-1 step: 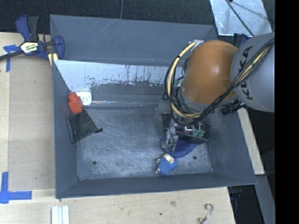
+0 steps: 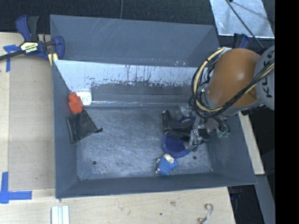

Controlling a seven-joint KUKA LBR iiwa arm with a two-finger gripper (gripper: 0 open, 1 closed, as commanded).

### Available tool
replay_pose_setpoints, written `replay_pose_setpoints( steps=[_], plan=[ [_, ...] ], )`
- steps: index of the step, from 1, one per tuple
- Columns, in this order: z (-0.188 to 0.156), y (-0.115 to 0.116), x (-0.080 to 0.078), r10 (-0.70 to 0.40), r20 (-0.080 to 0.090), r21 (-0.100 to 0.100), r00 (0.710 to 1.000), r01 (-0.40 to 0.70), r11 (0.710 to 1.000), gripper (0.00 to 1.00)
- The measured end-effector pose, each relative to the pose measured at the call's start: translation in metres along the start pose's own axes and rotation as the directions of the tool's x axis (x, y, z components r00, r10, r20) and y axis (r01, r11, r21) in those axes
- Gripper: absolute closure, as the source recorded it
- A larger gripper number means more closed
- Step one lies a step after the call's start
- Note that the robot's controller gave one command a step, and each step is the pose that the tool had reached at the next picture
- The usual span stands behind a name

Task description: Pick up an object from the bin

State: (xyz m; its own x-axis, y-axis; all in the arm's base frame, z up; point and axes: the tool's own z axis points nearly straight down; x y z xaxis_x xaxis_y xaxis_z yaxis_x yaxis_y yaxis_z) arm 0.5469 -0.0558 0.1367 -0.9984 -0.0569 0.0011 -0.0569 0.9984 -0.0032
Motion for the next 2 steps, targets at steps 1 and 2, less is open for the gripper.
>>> replay_pose_setpoints(
  steps=[1, 2],
  plan=[
    [0.0666, -0.0276, -0.0628, 0.004, -0.005, -0.006, 1.000, -0.005, 1.000, 0.00],
    [0.0594, -0.0272, -0.0641, 0.005, -0.002, -0.006, 1.000, -0.005, 1.000, 1.00]
  ],
)
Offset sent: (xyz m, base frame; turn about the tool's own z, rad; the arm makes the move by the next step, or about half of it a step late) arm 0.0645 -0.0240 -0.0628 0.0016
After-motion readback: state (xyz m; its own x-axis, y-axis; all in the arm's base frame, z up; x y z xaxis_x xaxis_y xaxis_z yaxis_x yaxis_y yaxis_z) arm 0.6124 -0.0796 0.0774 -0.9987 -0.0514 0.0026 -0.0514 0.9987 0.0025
